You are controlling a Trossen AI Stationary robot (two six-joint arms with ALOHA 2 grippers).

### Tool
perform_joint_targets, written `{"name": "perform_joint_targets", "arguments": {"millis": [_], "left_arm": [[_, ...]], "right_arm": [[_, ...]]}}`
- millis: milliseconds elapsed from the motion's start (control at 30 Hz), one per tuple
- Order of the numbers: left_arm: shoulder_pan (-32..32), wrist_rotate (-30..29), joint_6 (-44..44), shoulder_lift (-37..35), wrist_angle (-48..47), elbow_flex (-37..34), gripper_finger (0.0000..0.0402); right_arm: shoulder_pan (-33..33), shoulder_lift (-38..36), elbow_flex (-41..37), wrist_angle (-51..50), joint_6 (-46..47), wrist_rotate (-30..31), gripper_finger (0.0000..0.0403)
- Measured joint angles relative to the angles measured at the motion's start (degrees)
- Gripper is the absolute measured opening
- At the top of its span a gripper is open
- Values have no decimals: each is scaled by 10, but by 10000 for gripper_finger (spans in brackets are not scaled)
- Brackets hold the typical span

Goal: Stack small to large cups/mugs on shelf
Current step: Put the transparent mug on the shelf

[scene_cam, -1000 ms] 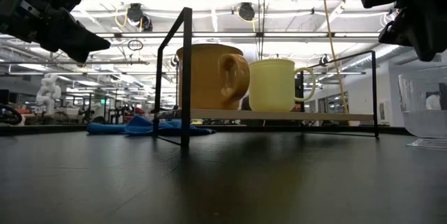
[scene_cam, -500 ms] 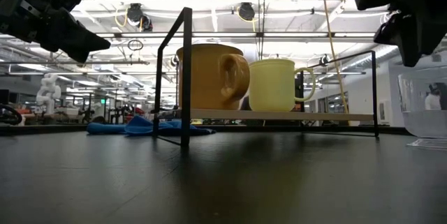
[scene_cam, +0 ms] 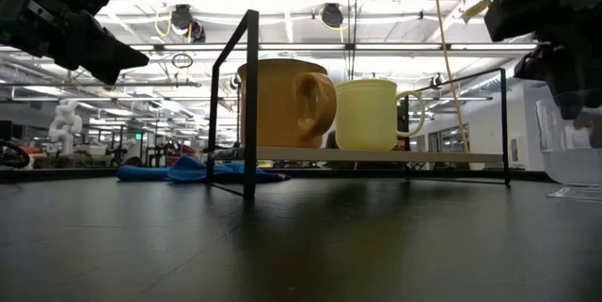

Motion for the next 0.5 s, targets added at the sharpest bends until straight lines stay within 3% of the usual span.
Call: {"name": "perform_joint_targets", "arguments": {"millis": [500], "left_arm": [[0, 0, 0, 0, 1, 0, 15]], "right_arm": [[0, 0, -33, 29, 3, 0, 150]]}}
